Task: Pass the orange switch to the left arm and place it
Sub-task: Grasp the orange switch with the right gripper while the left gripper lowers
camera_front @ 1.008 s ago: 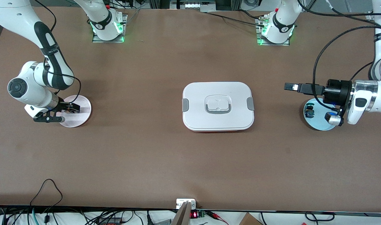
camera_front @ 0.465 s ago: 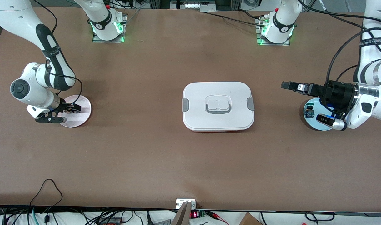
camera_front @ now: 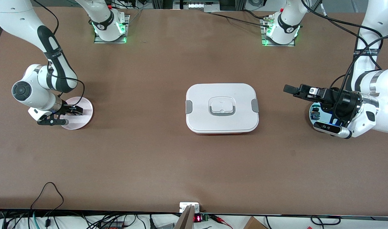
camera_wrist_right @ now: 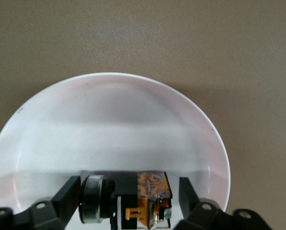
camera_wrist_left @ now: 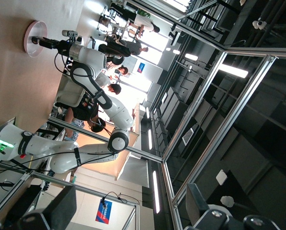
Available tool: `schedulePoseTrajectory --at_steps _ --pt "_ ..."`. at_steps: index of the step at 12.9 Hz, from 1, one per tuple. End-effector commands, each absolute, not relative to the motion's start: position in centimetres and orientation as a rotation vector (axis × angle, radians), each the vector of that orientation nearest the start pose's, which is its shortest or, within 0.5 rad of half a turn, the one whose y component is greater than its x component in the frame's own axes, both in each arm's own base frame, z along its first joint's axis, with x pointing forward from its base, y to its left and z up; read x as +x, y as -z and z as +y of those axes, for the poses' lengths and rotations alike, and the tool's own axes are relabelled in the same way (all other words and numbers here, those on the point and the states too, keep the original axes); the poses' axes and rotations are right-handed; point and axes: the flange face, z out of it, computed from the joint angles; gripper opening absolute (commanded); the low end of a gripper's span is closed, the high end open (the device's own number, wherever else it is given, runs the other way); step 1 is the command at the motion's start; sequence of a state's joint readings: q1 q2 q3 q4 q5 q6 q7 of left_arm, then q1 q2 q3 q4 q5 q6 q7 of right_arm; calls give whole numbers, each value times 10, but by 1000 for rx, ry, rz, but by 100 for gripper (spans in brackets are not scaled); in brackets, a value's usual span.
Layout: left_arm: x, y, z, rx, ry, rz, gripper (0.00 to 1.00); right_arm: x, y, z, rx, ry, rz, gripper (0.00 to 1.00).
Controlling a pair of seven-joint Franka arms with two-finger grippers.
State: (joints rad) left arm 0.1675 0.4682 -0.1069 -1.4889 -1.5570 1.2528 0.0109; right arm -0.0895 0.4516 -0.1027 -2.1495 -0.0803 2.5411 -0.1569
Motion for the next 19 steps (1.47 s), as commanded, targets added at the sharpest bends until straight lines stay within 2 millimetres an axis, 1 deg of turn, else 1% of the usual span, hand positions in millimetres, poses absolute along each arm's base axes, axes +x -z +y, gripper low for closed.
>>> schedulePoseTrajectory --at_steps 1,2,3,4,5,7,8,9,11,13,14,15,16,17,18,19 --pt "652 -492 -76 1400 350 -54 100 549 -184 -109 -3218 -108 -92 64" --pt "652 -485 -74 1395 319 -77 100 549 -185 -109 -3215 -115 -107 51" --pt "651 -483 -73 1392 293 -96 100 549 -185 -109 -3213 -117 -133 40" --pt "652 -482 -72 1393 253 -123 100 549 -186 -108 -3211 -122 -163 25" --pt "652 -481 -73 1402 211 -160 100 548 -186 -108 -3207 -126 -201 17" --pt "649 -486 -71 1452 206 -182 100 548 -186 -108 -3203 -125 -205 7" --pt "646 -494 -68 1511 198 -181 100 550 -190 -105 -3201 -127 -215 2" --pt "643 -504 -65 1567 197 -166 100 551 -194 -101 -3194 -145 -224 1" --pt "641 -515 -59 1600 264 -79 100 553 -209 -95 -3184 -161 -226 1" --pt "638 -518 -53 1632 269 -62 100 554 -238 -88 -3177 -158 -238 1" --pt "639 -518 -47 1635 259 -43 100 554 -248 -86 -3175 -162 -241 1" --pt "640 -518 -45 1639 249 -32 100 558 -261 -81 -3173 -154 -255 1" --pt "642 -517 -44 1642 234 -18 100 562 -273 -82 -3170 -148 -289 1" --pt "644 -516 -45 1632 234 -16 100 566 -290 -79 -3156 -131 -354 0" --pt "644 -514 -48 1625 239 -16 100 571 -310 -67 -3122 -117 -393 0" --pt "645 -514 -53 1617 244 -6 100 577 -336 -54 -3066 -117 -411 0"
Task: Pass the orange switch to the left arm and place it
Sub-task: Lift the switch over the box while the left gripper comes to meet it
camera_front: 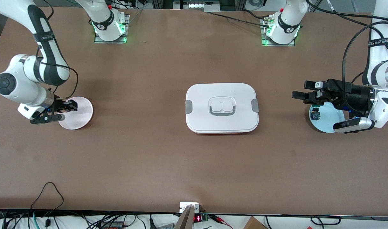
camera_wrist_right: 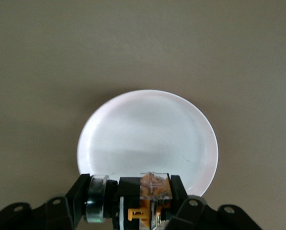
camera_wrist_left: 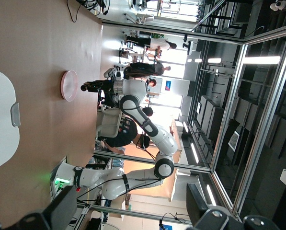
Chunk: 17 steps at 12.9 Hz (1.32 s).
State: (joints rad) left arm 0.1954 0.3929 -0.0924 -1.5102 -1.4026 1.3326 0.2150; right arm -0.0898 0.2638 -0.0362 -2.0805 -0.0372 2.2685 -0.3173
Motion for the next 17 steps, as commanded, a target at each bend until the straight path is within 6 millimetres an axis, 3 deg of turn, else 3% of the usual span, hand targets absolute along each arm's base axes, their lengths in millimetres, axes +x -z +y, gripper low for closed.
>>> schedulePoseTrajectory --at_steps 1,4,7,10,12,14,16,17 --pt "647 -511 -59 1619 251 6 100 583 -361 -41 -3018 -122 -430 0" --pt "649 -510 -89 1638 303 58 100 606 -447 22 -2953 -9 -570 0" --pt "648 -502 -107 1646 338 71 100 606 -498 76 -2865 134 -704 1" --pt "645 -493 -132 1655 374 91 100 588 -545 139 -2700 261 -754 1" --pt "647 -495 -165 1667 360 127 100 573 -566 170 -2603 334 -916 1" --pt "646 -500 -210 1649 363 206 100 572 -574 176 -2476 413 -1043 1" --pt "643 -507 -242 1639 403 304 100 575 -574 201 -2263 604 -1172 1" --pt "641 -508 -257 1619 432 354 100 578 -562 215 -2167 662 -1209 1"
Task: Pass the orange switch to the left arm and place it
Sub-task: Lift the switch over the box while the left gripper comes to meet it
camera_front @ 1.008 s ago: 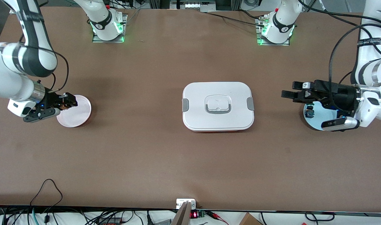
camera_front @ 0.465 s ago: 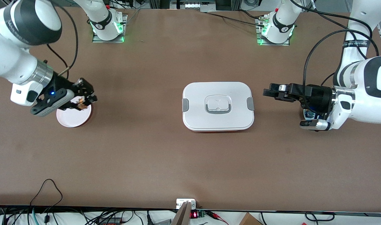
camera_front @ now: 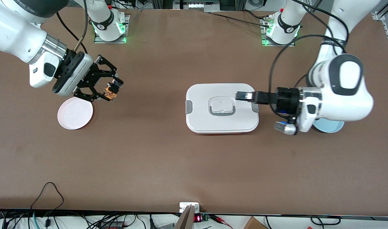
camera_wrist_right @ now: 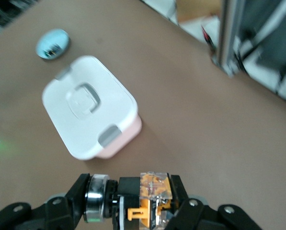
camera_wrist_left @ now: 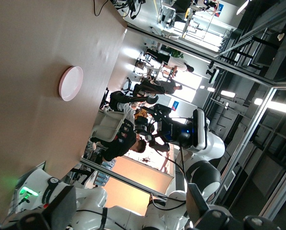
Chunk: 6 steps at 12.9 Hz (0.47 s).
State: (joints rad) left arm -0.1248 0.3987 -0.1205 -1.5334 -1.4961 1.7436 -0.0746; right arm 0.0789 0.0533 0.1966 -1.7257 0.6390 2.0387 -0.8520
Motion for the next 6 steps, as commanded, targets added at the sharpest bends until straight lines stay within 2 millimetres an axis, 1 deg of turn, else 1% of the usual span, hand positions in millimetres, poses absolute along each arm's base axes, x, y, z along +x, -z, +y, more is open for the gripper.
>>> schedulePoseTrajectory --at_steps 1,2,3,4,6 --pt "637 -511 -272 1621 436 380 100 579 -557 223 -2078 708 -1236 1" --pt "629 -512 -291 1631 435 397 100 580 -555 227 -1989 760 -1261 1" --pt "622 -516 -307 1641 417 418 100 577 -550 238 -1885 805 -1275 1" --pt "612 -512 -327 1657 405 436 100 575 -547 246 -1810 846 -1270 1" --pt "595 -501 -361 1690 377 461 100 569 -550 266 -1673 919 -1244 1"
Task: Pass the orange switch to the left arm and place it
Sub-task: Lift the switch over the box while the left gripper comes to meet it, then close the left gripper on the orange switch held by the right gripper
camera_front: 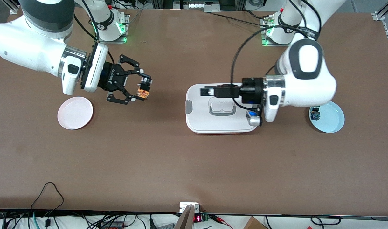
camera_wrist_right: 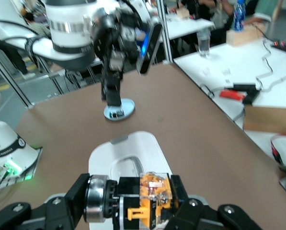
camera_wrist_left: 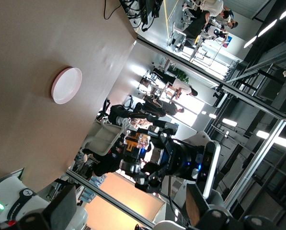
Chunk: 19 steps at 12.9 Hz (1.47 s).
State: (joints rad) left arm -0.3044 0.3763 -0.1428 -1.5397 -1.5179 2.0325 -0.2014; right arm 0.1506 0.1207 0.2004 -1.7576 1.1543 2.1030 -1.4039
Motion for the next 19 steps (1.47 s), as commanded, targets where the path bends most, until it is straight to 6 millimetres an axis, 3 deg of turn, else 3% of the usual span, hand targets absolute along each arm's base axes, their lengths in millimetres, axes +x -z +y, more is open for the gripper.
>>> schedulePoseTrajectory --at_steps 1,4,7,9,13,19 --pt "590 -495 -372 1702 365 476 100 566 -549 275 -1622 935 -1210 1" --pt "584 -496 -380 1703 380 486 100 563 -529 287 -1499 944 -1125 1" --pt "583 -524 -365 1671 423 513 100 563 -519 289 -1423 911 -1028 1" --pt "578 -531 -364 1663 469 512 100 565 -518 289 -1416 909 -1012 1" --pt "557 -513 -379 1680 535 540 100 567 -514 291 -1393 936 -992 1" --pt "552 -532 -383 1639 626 652 99 567 -514 291 -1392 943 -997 1"
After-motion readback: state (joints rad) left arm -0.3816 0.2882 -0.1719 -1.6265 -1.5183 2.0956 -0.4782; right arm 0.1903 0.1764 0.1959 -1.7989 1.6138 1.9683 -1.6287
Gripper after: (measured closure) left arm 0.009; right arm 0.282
